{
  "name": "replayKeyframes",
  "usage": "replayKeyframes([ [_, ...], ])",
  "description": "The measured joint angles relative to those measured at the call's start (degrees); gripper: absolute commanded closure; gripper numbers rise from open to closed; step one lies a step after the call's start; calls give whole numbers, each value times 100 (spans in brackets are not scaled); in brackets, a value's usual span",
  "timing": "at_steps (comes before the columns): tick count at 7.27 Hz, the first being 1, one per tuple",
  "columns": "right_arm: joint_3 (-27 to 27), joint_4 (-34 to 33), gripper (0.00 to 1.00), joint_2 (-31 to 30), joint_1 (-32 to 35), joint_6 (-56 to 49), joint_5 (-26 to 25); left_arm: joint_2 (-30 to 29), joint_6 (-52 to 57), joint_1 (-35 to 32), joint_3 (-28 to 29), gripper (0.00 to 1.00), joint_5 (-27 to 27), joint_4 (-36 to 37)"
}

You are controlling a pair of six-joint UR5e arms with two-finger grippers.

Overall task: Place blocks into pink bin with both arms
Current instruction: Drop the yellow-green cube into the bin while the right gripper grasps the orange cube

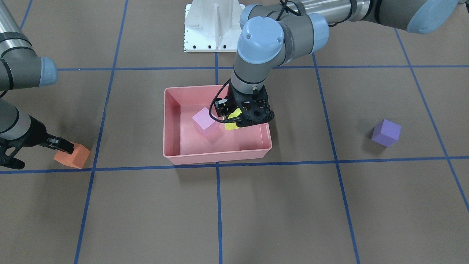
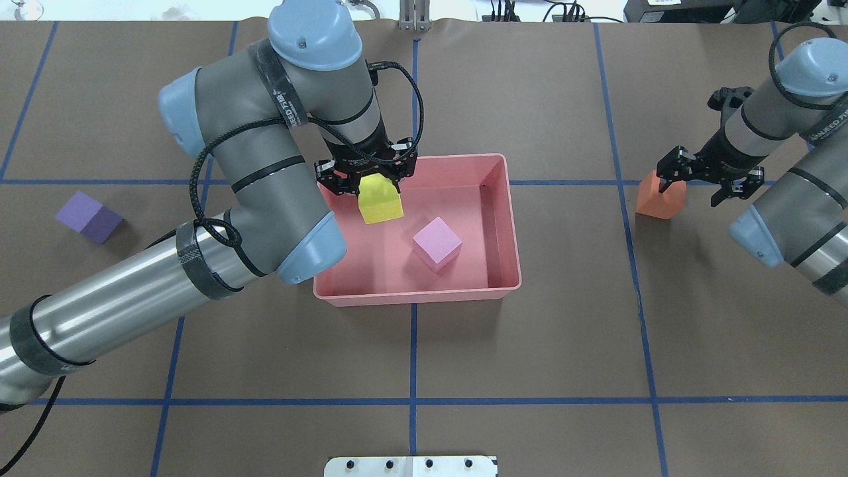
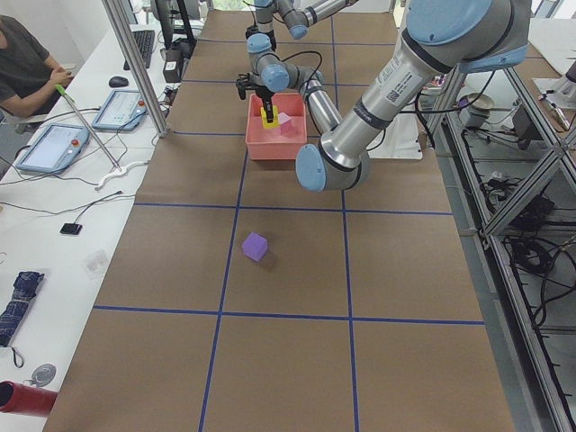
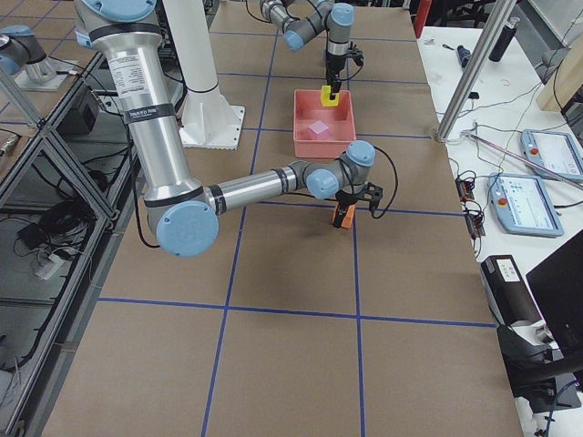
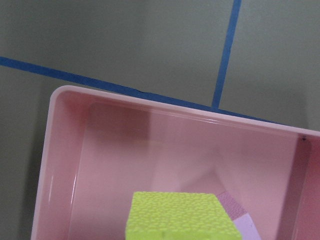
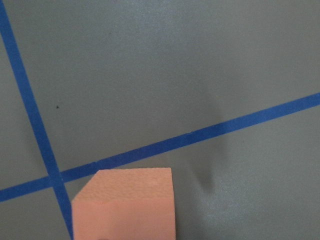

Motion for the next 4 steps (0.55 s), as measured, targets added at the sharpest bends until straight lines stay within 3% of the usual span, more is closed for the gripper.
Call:
replayKeyframes([
  [3,328,1,1,-86,7,-14,-2,71,0,44,-11,97,42,1],
  [4,319,1,1,-107,3,-14,-22,94,0,107,-11,51,117,3],
])
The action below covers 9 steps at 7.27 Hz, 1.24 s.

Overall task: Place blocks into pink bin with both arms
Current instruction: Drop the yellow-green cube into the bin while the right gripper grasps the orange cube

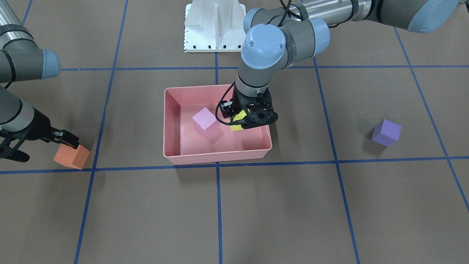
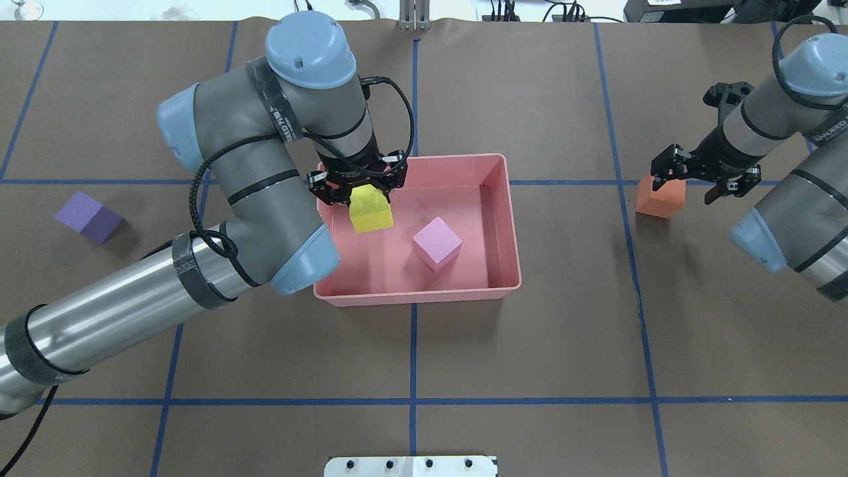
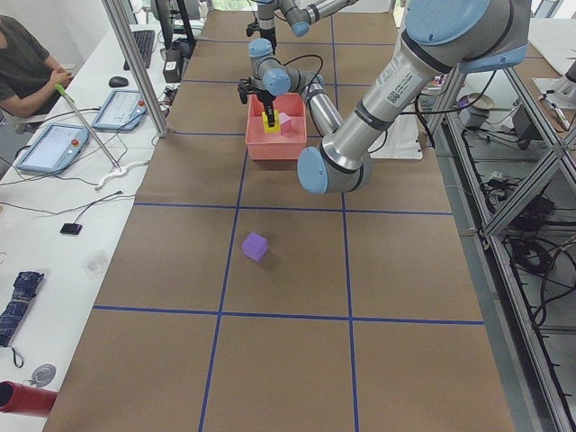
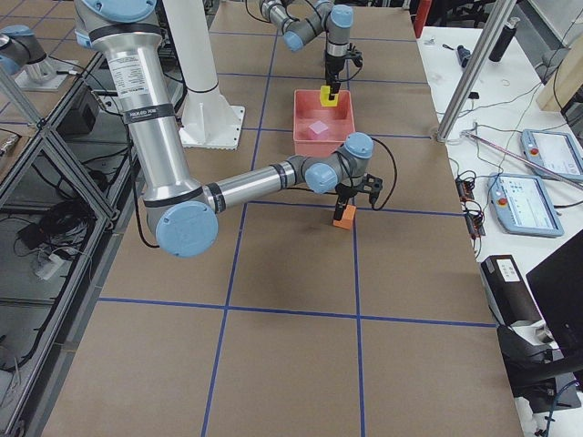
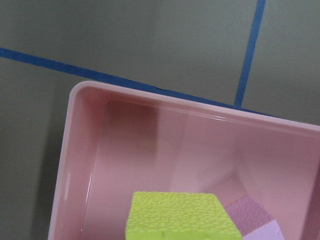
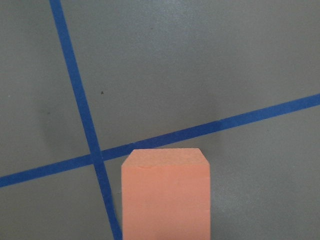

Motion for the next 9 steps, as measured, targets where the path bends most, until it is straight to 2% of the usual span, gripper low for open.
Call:
replayKeyframes([
  [2,-67,0,1,38,-86,2,-142,60,13,120,-3,20,94,-3],
  [4,-184,103,1,81,-137,0,-222,88,30,185,-22,19,288,-4],
  [5,-424,450,1,85,-145,6,-229,89,34,196,-33,19,336,-4],
  [6,-718,874,8,107,-153,39,-229,87,35,198,-42,19,354,-4],
  [7,-903,1157,71,154,-167,113,-228,85,35,200,-51,19,363,-4],
  [8,-974,1273,100,188,-185,172,-225,86,39,197,-65,19,367,-4],
  [9,-995,1321,100,204,-191,193,-213,115,69,166,-156,19,364,6],
])
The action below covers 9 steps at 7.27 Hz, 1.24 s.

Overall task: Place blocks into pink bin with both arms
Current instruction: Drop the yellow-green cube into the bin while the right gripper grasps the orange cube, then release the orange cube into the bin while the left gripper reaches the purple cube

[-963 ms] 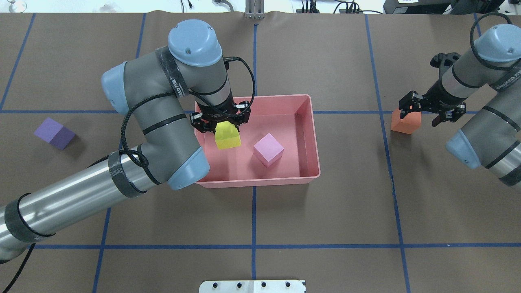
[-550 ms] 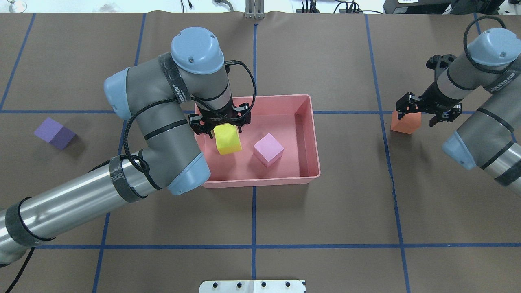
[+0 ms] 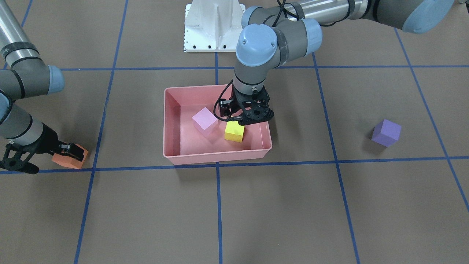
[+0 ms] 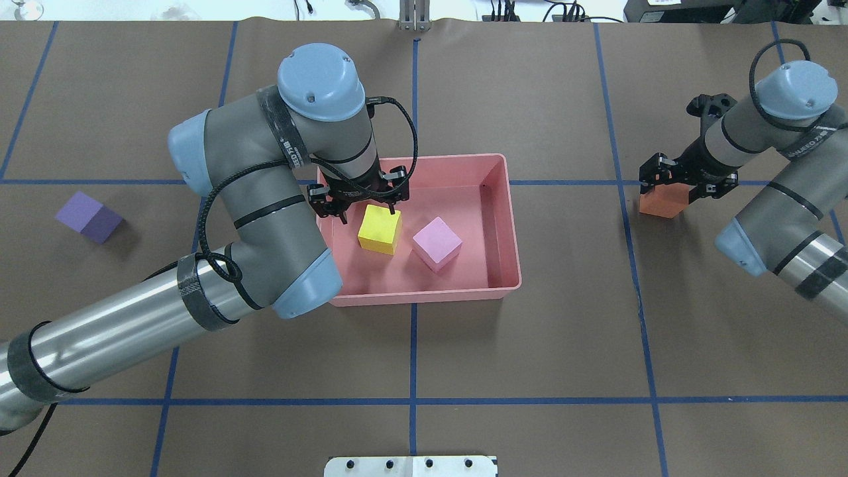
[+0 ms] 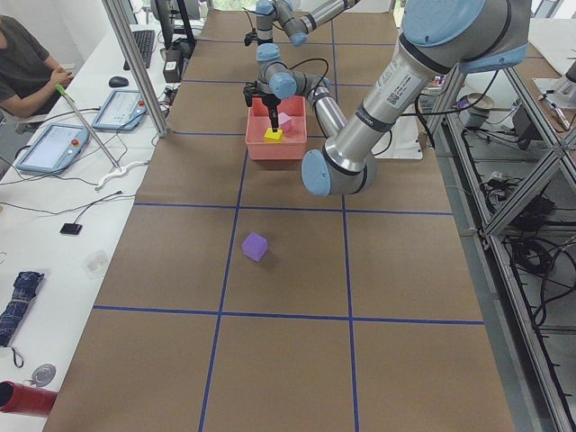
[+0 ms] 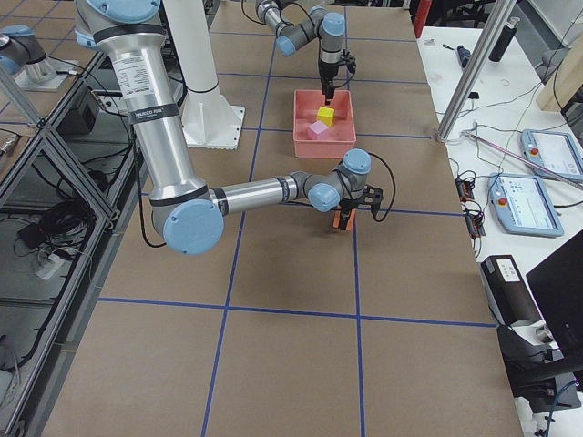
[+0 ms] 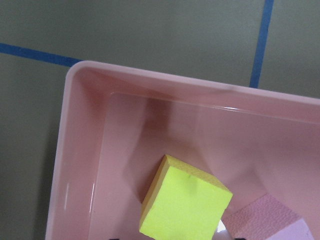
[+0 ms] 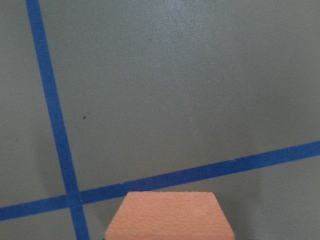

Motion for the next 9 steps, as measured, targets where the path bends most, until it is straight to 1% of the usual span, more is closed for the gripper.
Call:
replayKeyframes([
  [1,28,16,100,6,9,5,45,211,155,-45,-298,18,-9,17],
  [2,150,8,100,8,68,10,146,760,596,-89,-863,16,-17,21],
  [3,390,-95,100,36,201,14,308,1491,1257,-223,-1498,15,-33,9],
  [4,743,-492,100,186,321,19,461,2218,2012,-524,-1967,14,-67,-21],
  [5,1176,-1252,100,516,372,30,520,2797,2748,-897,-2166,14,-119,-109],
  [6,1578,-1960,100,873,337,155,526,3263,3465,-1309,-2174,14,-283,-288],
  [7,1837,-2342,100,1216,177,549,455,3610,4216,-1784,-2002,14,-613,-517],
  [8,1935,-2491,100,1586,-152,1106,186,3800,4937,-2259,-1613,14,-974,-780],
  [9,1928,-2538,100,1897,-604,1596,-264,3846,5368,-2588,-1118,14,-1196,-1149],
])
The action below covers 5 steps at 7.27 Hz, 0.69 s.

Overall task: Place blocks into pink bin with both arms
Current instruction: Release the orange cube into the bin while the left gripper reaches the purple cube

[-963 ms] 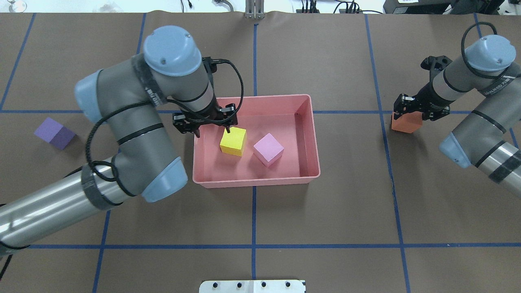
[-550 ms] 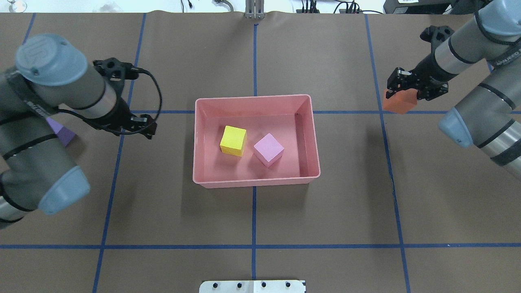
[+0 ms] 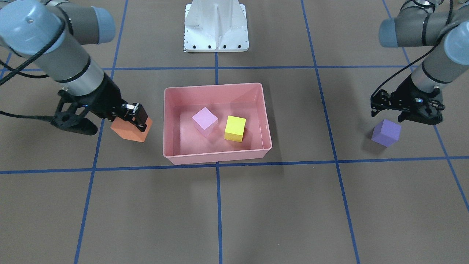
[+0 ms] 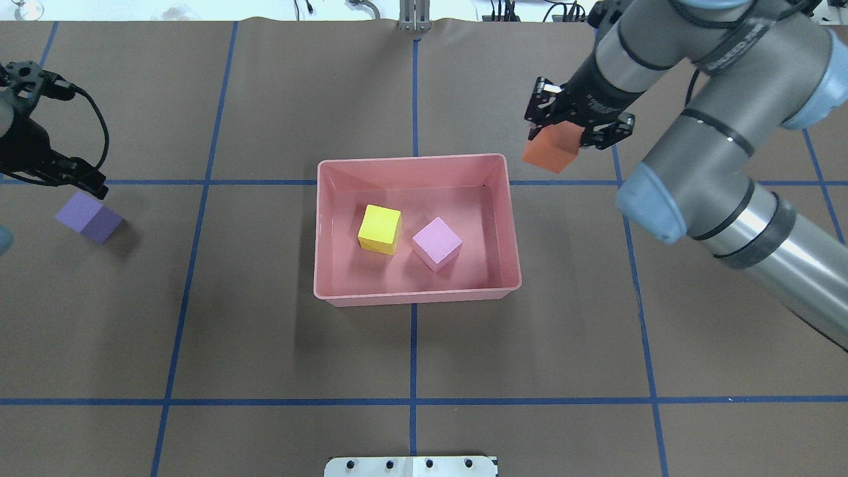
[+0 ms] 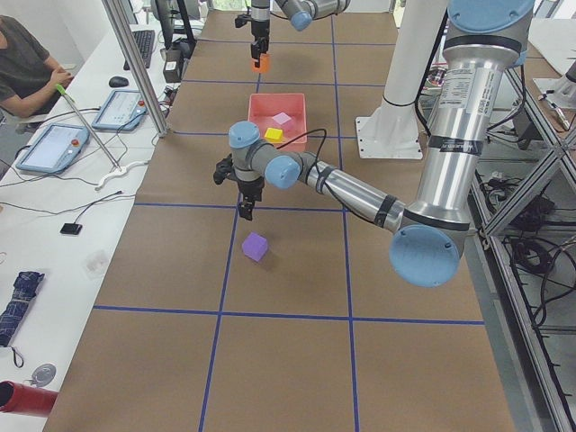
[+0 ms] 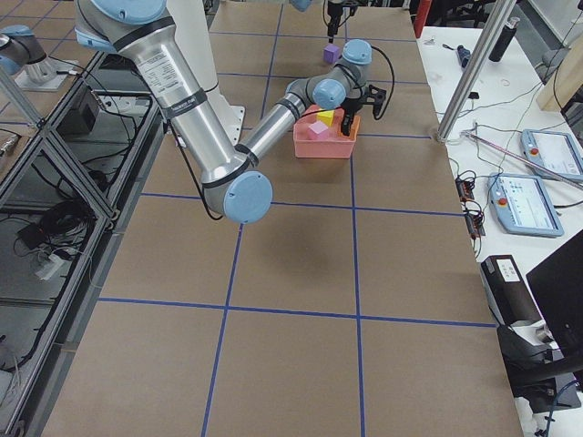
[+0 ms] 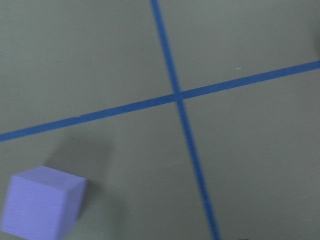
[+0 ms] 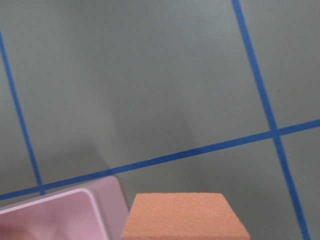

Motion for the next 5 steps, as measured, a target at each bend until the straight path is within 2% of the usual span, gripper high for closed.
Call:
replayKeyframes([
  [2,-167,-6,100,391,-722,523,-725,-189,224,-298,823,14,-129,-636],
  [5,-576,6,100,630,-1042,583,-1026,-485,209,-370,1313,13,-153,-795],
])
